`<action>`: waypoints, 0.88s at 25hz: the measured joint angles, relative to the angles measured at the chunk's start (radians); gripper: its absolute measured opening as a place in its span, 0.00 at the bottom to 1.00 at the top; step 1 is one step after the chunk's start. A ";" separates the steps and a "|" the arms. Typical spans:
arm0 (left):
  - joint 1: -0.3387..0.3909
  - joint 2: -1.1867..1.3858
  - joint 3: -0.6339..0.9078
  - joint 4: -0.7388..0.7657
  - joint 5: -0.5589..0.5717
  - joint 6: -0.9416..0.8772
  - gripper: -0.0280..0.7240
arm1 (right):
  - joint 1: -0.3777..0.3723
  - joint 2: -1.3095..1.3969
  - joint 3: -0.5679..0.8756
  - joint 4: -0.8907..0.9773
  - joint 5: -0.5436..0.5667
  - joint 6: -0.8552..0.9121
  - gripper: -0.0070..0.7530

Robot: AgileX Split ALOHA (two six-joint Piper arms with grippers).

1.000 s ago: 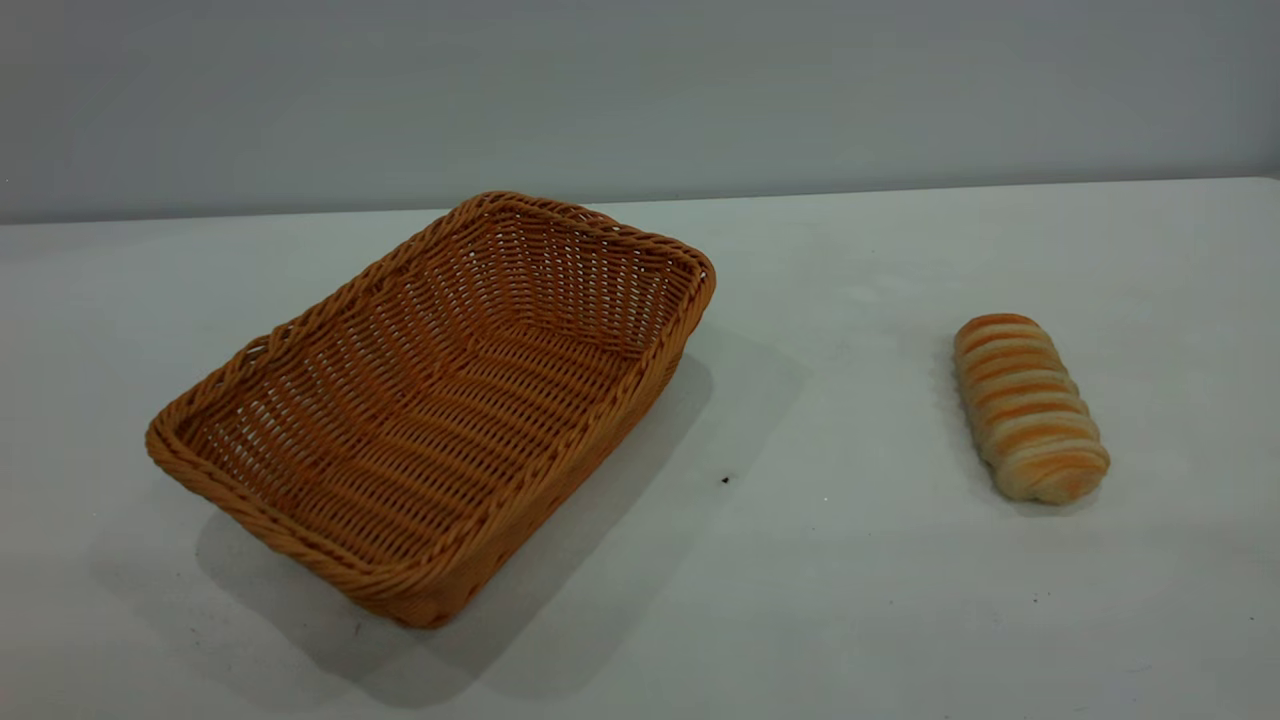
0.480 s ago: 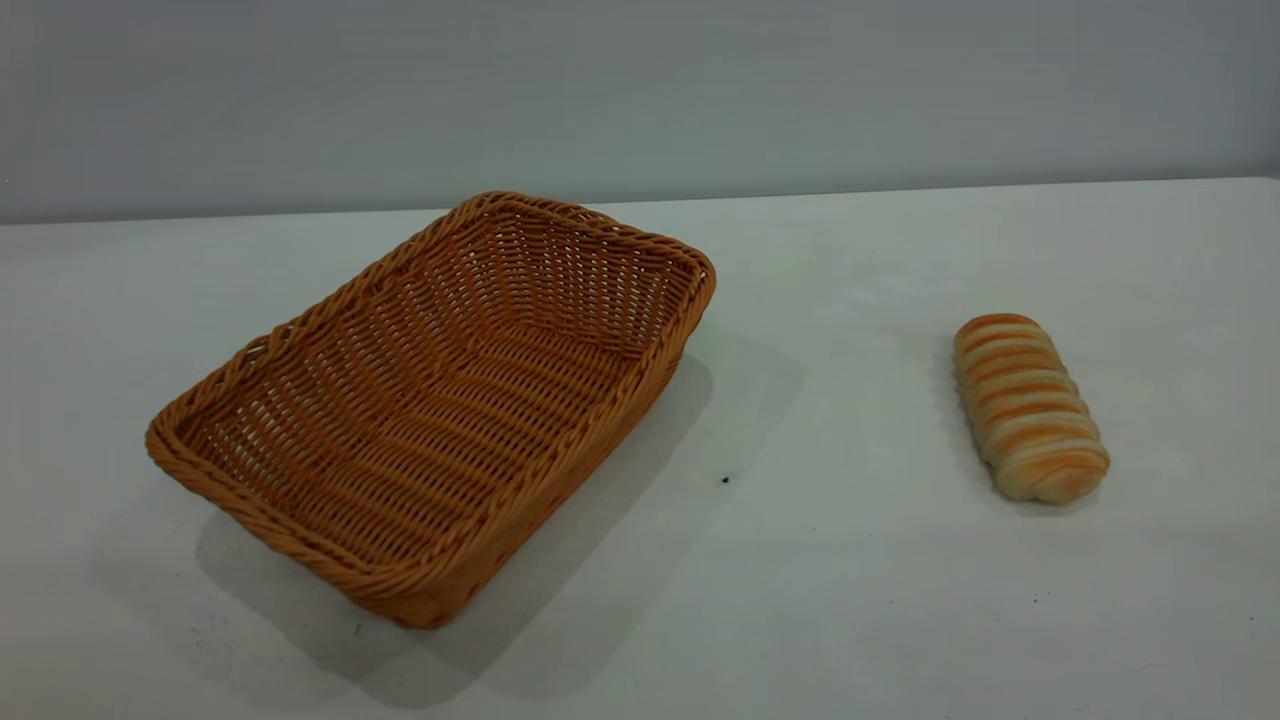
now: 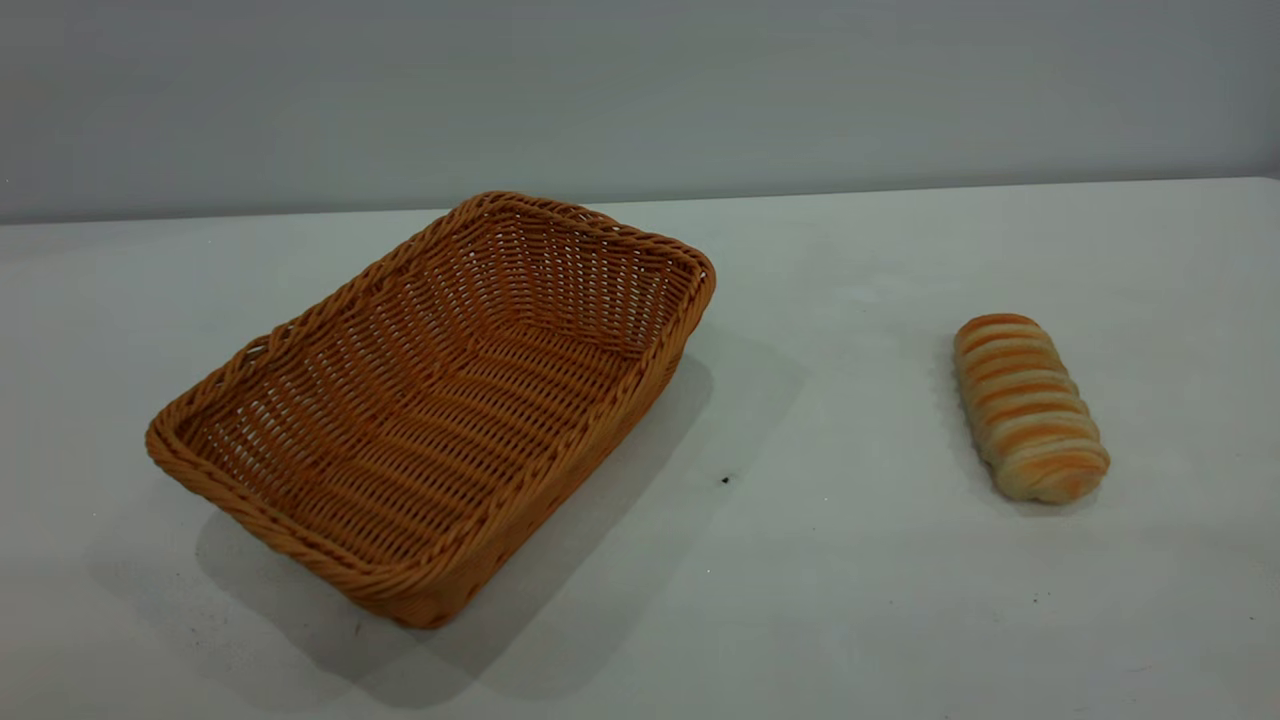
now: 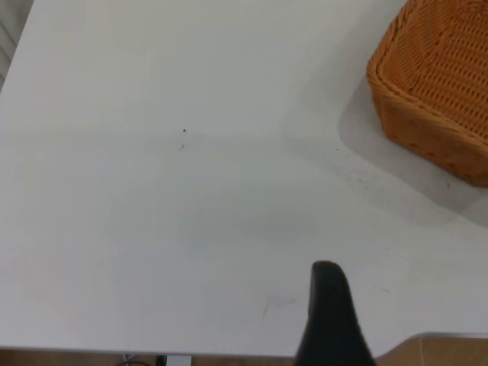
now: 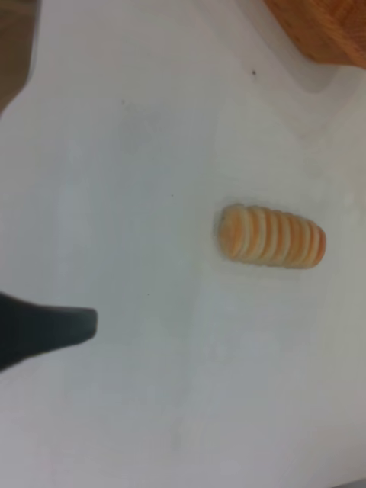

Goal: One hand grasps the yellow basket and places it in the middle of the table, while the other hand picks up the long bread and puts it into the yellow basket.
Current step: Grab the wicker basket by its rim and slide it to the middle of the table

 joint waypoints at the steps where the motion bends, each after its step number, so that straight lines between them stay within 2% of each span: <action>1: 0.000 0.000 0.000 0.000 0.000 0.000 0.79 | 0.000 0.000 0.000 0.000 0.000 0.000 0.75; 8: 0.000 0.000 0.000 0.000 0.000 0.000 0.79 | 0.000 0.000 -0.001 0.000 -0.001 0.004 0.75; 12: 0.000 0.078 -0.041 -0.002 0.006 -0.001 0.79 | 0.000 0.020 -0.039 0.010 -0.039 0.005 0.75; 18: 0.000 0.413 -0.137 -0.101 -0.045 -0.064 0.79 | 0.000 0.351 -0.081 0.066 -0.225 -0.055 0.75; 22: 0.000 0.645 -0.149 -0.154 -0.130 -0.170 0.79 | 0.000 0.589 -0.089 0.243 -0.374 -0.224 0.75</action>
